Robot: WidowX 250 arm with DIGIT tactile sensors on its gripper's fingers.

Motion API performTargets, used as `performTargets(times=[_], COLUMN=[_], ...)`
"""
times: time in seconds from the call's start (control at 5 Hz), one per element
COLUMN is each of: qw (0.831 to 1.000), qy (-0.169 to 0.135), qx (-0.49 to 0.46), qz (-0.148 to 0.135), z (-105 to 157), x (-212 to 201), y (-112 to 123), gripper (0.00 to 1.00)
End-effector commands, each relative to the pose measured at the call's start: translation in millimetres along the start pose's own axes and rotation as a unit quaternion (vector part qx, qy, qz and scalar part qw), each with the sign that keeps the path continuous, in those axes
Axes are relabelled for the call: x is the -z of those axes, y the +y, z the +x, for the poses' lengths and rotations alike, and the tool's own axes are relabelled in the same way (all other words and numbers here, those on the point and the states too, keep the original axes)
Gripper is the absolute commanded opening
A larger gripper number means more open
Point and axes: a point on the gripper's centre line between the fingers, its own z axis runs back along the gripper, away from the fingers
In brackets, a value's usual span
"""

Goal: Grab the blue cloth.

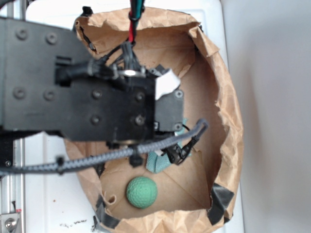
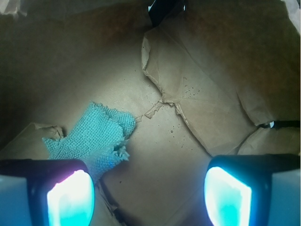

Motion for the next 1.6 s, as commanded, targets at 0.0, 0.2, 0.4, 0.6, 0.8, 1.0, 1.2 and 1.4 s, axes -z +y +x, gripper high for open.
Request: performTargets(times=[0.0, 0.2, 0.4, 0.6, 0.8, 1.0, 1.2, 1.4], qw=[0.999, 0.998, 0.997, 0.995, 0.995, 0.997, 0.997, 0.996], qy=[-0.039, -0.042, -0.025, -0.023, -0.024, -0.038, -0.052, -0.069], qx=[-0.012, -0.019, -0.016, -0.004, 0.022, 0.023, 0.019, 0.013], qz=[-0.02, -0.037, -0.073, -0.097, -0.09, -0.07, -0.055, -0.052], z=[11, 10, 10, 7, 1, -4, -5, -2], x=[10, 26, 34, 46, 59, 70, 75, 66], y=[6, -1, -5, -13, -22, -26, -23, -21], gripper=[1.0, 1.0, 1.0, 1.0, 1.0, 0.89, 0.0, 0.0])
